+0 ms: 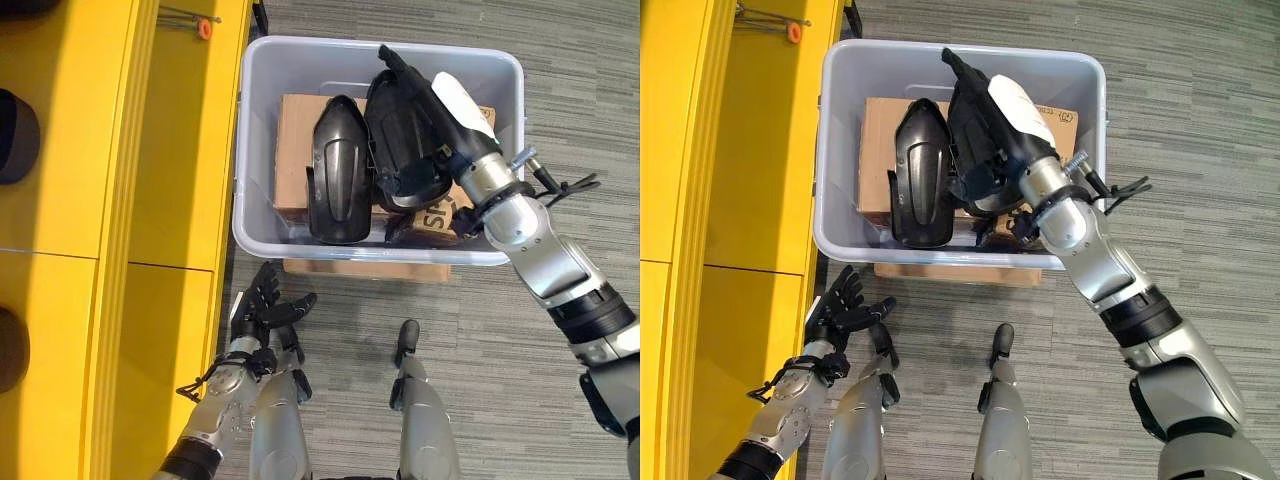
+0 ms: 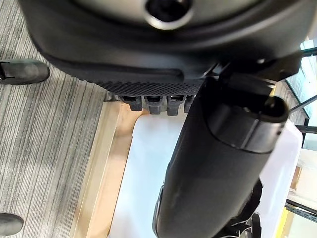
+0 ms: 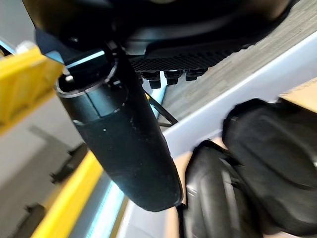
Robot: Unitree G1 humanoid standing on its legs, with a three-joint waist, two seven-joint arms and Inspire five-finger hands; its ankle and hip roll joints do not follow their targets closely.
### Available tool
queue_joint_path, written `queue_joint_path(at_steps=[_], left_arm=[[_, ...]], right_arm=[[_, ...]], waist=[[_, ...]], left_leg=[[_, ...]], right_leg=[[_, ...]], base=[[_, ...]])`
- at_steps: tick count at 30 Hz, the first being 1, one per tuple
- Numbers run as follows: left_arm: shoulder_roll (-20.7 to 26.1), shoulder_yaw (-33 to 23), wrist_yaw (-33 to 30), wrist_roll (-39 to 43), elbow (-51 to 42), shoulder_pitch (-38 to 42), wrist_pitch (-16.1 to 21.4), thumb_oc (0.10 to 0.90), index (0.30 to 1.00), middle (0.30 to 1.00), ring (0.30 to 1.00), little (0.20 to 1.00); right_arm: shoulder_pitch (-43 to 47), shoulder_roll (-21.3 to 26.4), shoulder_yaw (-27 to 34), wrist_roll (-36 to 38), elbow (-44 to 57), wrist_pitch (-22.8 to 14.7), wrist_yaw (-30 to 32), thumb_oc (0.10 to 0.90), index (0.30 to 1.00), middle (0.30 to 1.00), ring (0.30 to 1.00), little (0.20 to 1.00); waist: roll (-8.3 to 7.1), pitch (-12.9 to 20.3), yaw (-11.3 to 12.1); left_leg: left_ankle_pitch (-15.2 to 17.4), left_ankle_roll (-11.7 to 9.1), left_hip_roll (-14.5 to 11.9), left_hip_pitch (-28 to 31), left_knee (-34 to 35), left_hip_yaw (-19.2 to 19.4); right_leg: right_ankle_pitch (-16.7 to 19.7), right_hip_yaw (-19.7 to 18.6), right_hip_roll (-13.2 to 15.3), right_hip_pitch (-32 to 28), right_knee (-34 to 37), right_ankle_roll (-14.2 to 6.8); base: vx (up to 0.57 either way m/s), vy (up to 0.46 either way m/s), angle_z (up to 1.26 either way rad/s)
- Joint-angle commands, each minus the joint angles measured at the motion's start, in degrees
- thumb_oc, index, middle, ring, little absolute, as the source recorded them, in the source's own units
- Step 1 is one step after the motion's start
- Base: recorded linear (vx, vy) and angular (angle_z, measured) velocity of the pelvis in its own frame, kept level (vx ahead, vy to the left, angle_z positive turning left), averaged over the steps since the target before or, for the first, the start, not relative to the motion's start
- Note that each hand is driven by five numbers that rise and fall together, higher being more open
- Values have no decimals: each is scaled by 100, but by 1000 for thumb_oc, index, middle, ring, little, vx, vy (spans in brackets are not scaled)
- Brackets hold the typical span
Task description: Move parts from the plastic box to the shelf.
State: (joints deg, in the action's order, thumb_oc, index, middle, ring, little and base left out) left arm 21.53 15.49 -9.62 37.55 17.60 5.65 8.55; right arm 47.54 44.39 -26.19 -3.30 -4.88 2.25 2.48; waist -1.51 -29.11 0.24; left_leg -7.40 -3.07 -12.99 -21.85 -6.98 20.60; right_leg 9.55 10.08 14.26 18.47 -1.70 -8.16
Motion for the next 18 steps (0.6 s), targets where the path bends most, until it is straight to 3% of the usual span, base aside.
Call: queue_joint_path(at_steps=[1, 8, 18], left_arm=[[74, -123, 132, -249, -362, -135, 175, 900, 1000, 1000, 1000, 1000], [42, -84, 153, -280, -362, -158, 153, 900, 1000, 1000, 1000, 1000], [-11, -106, 120, -350, -360, -155, 139, 900, 1000, 1000, 1000, 1000]], right_arm=[[443, 277, 419, 12, 662, -358, 27, 900, 1000, 1000, 1000, 1000], [173, 410, 486, -46, 569, -318, -58, 900, 1000, 1000, 1000, 1000], [-1, 651, 639, -738, 446, -266, -46, 900, 1000, 1000, 1000, 1000]], waist=[[-110, 252, 72], [-114, 213, 85], [-86, 137, 85]], left_leg=[[572, -508, -607, 288, -576, -240], [542, -518, -601, 278, -557, -245], [547, -507, -591, 257, -568, -257]], right_leg=[[-869, -132, 376, -333, -931, -196], [-864, -97, 376, -364, -902, -189], [-859, -90, 390, -341, -929, -195]], base=[[0, 0, 0], [0, 0, 0], [0, 0, 0]])
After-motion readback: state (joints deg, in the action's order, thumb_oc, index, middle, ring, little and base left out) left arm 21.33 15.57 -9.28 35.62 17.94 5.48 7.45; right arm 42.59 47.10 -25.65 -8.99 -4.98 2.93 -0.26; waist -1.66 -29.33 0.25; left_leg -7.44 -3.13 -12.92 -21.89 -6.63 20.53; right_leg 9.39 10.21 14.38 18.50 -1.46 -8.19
